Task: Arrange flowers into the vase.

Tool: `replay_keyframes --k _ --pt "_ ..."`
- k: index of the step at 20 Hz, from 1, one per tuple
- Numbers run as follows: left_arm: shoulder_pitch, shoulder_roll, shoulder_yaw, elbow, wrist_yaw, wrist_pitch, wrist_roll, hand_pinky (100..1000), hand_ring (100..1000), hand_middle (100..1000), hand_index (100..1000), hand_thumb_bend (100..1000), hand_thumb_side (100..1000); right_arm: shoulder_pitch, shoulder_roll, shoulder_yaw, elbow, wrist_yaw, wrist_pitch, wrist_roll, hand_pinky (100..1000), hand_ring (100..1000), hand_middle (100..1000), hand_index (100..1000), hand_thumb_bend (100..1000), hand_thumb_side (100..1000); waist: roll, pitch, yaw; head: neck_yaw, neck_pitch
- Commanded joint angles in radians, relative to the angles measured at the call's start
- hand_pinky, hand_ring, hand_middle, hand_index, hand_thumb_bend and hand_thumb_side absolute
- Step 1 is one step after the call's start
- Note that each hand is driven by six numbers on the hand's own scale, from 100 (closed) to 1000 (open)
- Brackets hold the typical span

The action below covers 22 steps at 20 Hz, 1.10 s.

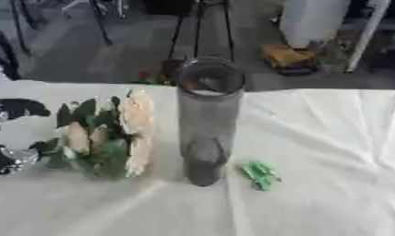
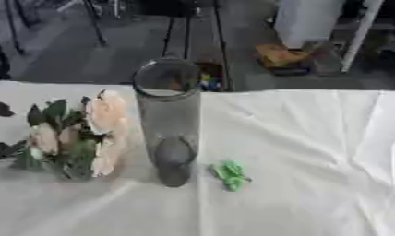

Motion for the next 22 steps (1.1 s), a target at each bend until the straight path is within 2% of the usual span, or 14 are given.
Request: replay_keyframes --k 1,7,9,11,13,22 --pt "-0.013 0.021 0.018 -0.005 0.002 -0.004 0.002 1000 1000 1000 1000 180 727 -0.005 -0.02 -0.004 -0.016 -0.007 0.001 0.003 729 679 509 855 100 823 0.003 -0.016 0.0 -0.002 0.001" --pt "-0.011 0.021 0.018 -0.004 0.002 -0.005 0.0 1000 1000 1000 1000 186 726 -0.003 -0.019 -0.003 -0.016 -0.009 0.001 0.005 729 679 509 855 100 823 0.002 -0.017 -0.001 -0.002 -0.005" --pt "-0.012 0.022 0.016 -0.004 0.001 -0.008 -0.003 1000 1000 1000 1000 243 739 -0.003 -0.019 -0.003 -0.016 -0.009 0.0 0.006 729 679 509 855 100 822 0.002 -0.017 -0.001 0.0 -0.007" --pt "-0.016 0.023 0.012 -0.003 -0.006 -0.014 -0.012 1000 1000 1000 1000 318 792 -0.003 -0.019 -0.003 -0.016 -0.01 0.0 0.006 729 679 509 855 100 821 0.002 -0.018 -0.002 0.004 -0.01" --pt "-0.024 0.025 0.006 0.0 -0.02 -0.022 -0.021 1000 1000 1000 1000 345 803 -0.003 -0.02 -0.002 -0.016 -0.011 0.0 0.008 729 679 509 855 100 822 0.002 -0.018 -0.003 0.006 -0.013" --pt "-0.095 0.027 -0.041 0.093 -0.077 -0.044 -0.058 956 1000 991 1000 356 762 -0.002 -0.019 0.002 -0.016 -0.015 0.0 0.016 730 679 507 855 100 822 0.003 -0.016 -0.012 0.011 -0.02"
